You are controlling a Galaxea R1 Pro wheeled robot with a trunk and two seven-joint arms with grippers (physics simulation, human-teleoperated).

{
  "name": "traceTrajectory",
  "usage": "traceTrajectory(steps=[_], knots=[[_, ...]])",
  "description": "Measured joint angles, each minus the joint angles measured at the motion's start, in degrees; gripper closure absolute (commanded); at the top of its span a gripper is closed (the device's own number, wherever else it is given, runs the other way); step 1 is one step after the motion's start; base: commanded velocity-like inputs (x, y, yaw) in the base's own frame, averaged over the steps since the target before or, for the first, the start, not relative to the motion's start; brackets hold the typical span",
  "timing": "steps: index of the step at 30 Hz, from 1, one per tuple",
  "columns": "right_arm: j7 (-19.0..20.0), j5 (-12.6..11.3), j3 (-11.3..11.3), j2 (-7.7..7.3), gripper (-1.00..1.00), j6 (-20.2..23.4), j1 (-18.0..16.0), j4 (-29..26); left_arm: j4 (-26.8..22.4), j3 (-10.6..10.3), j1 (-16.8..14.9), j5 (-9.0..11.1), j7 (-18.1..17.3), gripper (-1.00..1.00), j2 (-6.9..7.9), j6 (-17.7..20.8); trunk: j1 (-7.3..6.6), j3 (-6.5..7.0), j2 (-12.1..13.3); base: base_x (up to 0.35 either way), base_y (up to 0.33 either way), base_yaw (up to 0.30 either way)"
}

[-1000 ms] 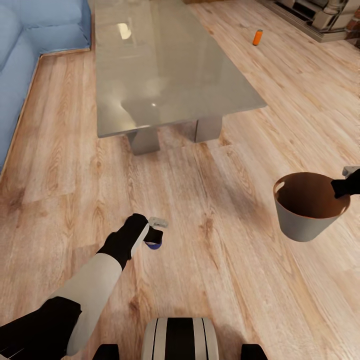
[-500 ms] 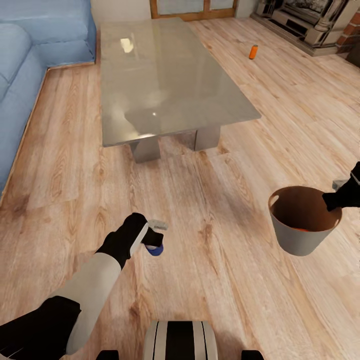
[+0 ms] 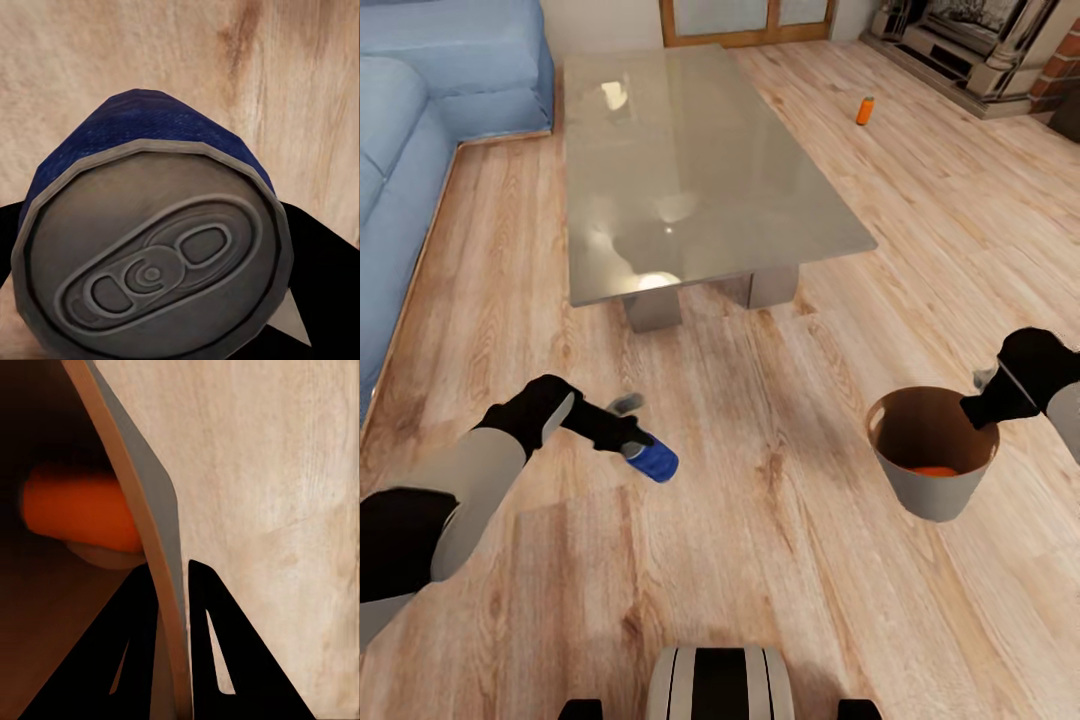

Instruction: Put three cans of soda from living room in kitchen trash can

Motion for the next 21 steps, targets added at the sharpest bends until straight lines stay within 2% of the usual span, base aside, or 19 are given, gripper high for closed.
traceTrajectory(steps=[3, 5, 6, 7, 8, 10, 11, 13, 16, 18, 20, 21], knots=[[0.8, -2.3, -0.9, 0.11, 1.0, 0.4, 1.5, -0.5, 0.1, 0.0, -0.4, 0.0, -1.8, 1.0, 1.44, 0.0, -0.66, 0.54, 1.2, 0.0, 0.0, 0.0], [1.3, -3.3, -1.3, 0.59, 1.0, 0.4, 2.5, -1.1, 0.2, 0.0, -0.7, 0.1, -5.2, 1.0, 2.83, 0.0, -1.1, 0.9, 2.0, 0.0, 0.0, 0.0], [1.7, -2.2, -1.1, 1.56, 1.0, 0.3, 3.4, -1.6, -0.1, 0.1, -1.2, 0.5, -9.1, 1.0, 3.86, 0.0, -1.32, 1.08, 2.4, 0.0, 0.0, 0.0], [1.9, -2.2, -0.7, 2.2, 1.0, 0.4, 4.0, -1.5, -0.2, 0.1, -1.6, 0.4, -11.5, 1.0, 4.37, 0.0, -1.53, 1.25, 2.8, 0.0, 0.0, 0.0], [2.0, -2.3, -0.9, 2.47, 1.0, 0.4, 4.2, -1.7, -0.3, 0.0, -1.9, 0.2, -12.5, 1.0, 4.58, 0.0, -1.76, 1.44, 3.2, 0.0, 0.0, 0.0], [2.5, -1.4, -0.6, 3.97, 1.0, 0.2, 4.9, -1.9, -0.4, 0.1, -2.6, 0.3, -15.2, 1.0, 5.04, 0.0, -2.19, 1.79, 4.0, 0.0, 0.0, 0.0], [2.6, -0.8, -0.4, 5.13, 1.0, 0.1, 5.1, -1.9, -0.5, 0.1, -2.8, 0.2, -16.2, 1.0, 5.12, 0.0, -2.41, 1.97, 4.4, 0.0, 0.0, 0.0], [2.8, -2.0, -1.1, 6.59, 1.0, 0.3, 5.2, -1.9, -0.5, 0.1, -3.0, 0.2, -17.1, 1.0, 5.13, 0.0, -2.85, 2.34, 5.2, 0.0, 0.0, 0.0], [2.7, -2.0, -1.0, 10.77, 1.0, 0.4, 6.4, -1.9, -0.6, 0.2, -4.3, 0.4, -19.1, 1.0, 4.76, 0.0, -3.51, 2.87, 6.4, 0.0, 0.0, 0.0], [2.7, -3.2, -1.7, 12.01, 1.0, 0.4, 6.6, -1.9, -0.6, 0.2, -5.1, 0.3, -19.4, 1.0, 4.47, 0.0, -3.96, 3.24, 7.2, 0.0, 0.0, 0.0], [2.4, -2.3, -1.2, 13.69, 1.0, 0.4, 6.9, -1.9, -0.6, 0.2, -6.2, 0.4, -19.6, 1.0, 3.34, 0.0, -4.39, 3.59, 8.0, 0.0, 0.0, 0.0], [2.3, -1.2, -1.0, 14.54, 1.0, 0.2, 7.0, -1.9, -0.7, 0.1, -6.7, 0.5, -19.7, 1.0, 2.2, 0.0, -4.61, 3.77, 8.4, 0.0, 0.0, 0.0]])
